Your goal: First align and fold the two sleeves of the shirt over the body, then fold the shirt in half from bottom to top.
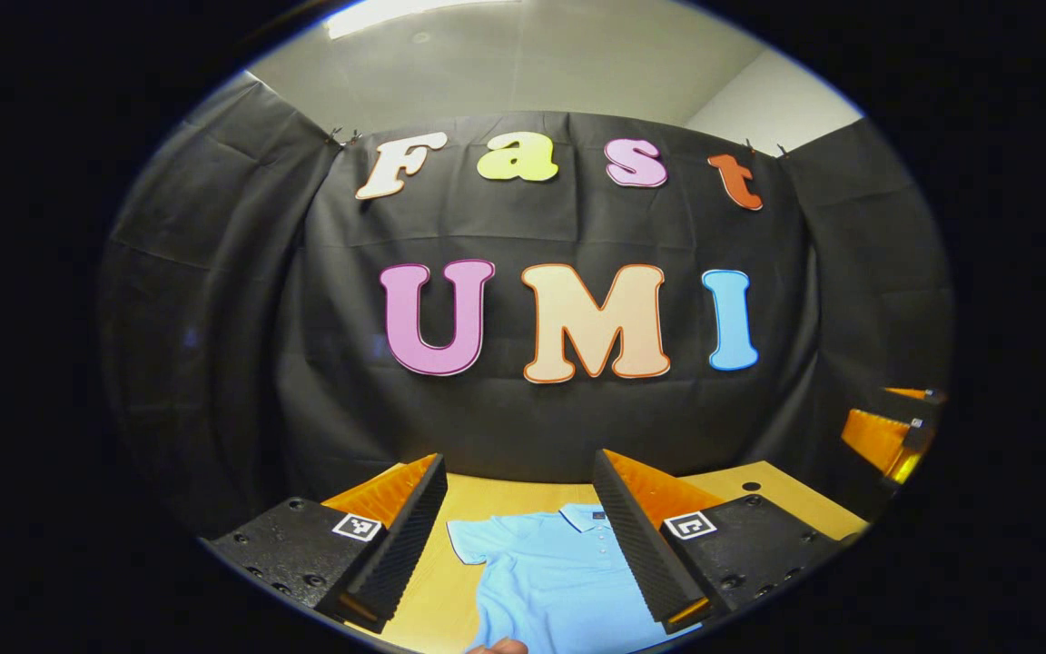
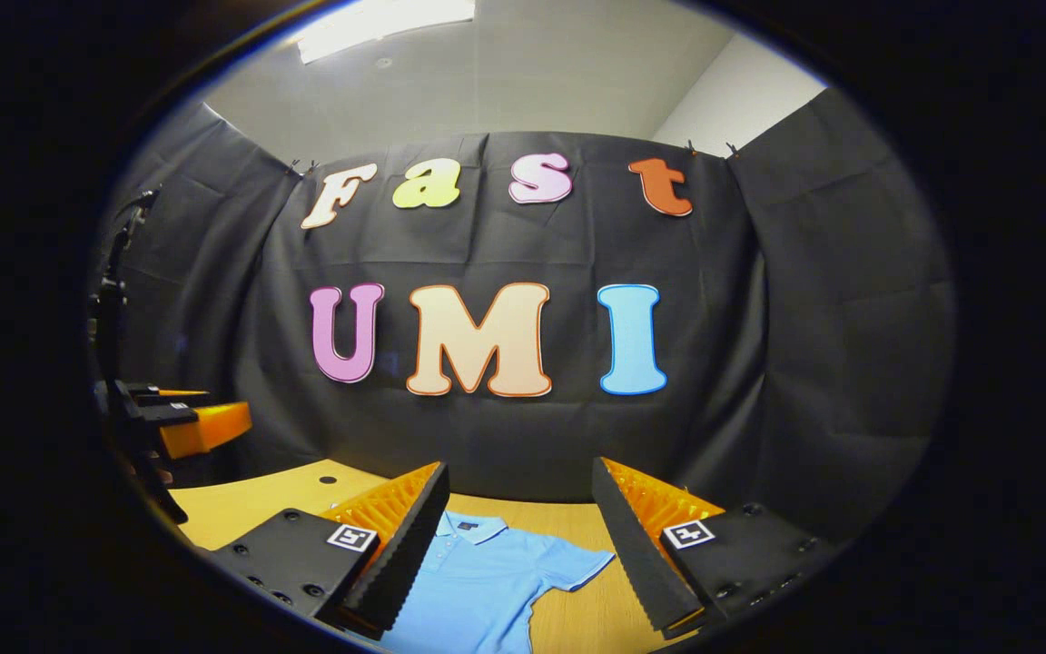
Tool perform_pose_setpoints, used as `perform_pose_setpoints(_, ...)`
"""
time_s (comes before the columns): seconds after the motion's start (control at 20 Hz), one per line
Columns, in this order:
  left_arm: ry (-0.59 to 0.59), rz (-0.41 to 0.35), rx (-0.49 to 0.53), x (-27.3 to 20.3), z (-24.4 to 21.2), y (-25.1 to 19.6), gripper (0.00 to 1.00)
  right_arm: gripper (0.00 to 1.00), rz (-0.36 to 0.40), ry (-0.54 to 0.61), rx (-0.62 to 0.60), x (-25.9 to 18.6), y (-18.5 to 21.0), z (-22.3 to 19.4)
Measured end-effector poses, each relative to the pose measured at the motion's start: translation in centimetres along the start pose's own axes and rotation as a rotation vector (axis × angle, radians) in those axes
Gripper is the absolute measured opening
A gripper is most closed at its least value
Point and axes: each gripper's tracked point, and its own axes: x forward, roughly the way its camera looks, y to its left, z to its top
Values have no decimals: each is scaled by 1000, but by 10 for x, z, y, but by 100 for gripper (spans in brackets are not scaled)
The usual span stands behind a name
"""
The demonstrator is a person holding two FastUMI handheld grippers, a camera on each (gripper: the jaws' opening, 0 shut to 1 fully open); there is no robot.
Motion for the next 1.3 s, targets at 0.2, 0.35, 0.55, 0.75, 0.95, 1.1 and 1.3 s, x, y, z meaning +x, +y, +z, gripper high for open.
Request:
perform_pose_setpoints(0.2, 11, -15, -15, 26, -4, 17, 96, 98, -73, 87, -52, 52, -15, -51)
perform_pose_setpoints(0.35, 9, -5, -4, 41, -5, 39, 96, 96, -130, 168, -67, 94, -30, -94)
perform_pose_setpoints(0.55, 63, 26, 25, 59, -24, 70, 96, 99, -198, 292, -57, 142, -50, -163)
perform_pose_setpoints(0.75, 106, 43, 27, 73, -37, 86, 96, 99, -256, 419, -74, 170, -70, -234)
perform_pose_setpoints(0.95, 113, 38, 47, 86, -40, 92, 96, 99, -295, 552, -65, 180, -86, -295)
perform_pose_setpoints(1.1, 122, 21, 49, 92, -43, 90, 96, 99, -317, 654, -19, 183, -93, -337)
perform_pose_setpoints(1.3, 133, 16, 53, 96, -48, 93, 96, 100, -364, 764, 59, 179, -100, -373)
